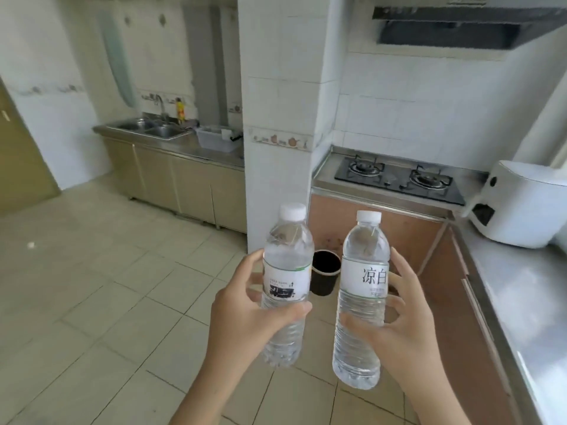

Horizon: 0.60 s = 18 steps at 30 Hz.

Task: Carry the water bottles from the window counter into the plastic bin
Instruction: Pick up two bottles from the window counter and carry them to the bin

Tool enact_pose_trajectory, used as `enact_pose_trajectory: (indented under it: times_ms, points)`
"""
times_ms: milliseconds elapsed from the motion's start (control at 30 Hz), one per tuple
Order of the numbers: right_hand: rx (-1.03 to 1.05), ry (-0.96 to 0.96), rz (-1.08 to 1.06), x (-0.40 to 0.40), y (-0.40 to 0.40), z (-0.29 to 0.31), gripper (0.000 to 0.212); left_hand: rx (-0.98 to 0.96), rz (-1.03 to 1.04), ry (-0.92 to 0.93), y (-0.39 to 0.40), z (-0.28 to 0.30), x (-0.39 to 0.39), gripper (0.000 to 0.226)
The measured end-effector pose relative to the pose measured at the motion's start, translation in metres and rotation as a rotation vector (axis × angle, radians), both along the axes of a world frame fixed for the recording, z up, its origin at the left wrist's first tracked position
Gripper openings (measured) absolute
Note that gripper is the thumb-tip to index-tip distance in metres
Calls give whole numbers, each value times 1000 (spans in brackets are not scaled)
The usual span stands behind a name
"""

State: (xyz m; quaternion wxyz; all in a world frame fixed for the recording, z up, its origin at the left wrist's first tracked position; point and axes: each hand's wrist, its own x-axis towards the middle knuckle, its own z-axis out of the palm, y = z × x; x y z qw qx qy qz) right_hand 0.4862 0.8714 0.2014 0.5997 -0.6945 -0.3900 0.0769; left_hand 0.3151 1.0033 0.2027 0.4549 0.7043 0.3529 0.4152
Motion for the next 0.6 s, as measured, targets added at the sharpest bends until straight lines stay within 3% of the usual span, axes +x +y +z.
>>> enact_pose_trajectory:
  times_ms: [333,600]
  points:
    - [-8,-40,317,46,201,8,108,-16,276,-39,150,0,19,85]
    - [-54,-23,366,42,384,7,112,-17,340,-34,327,-11,16,83]
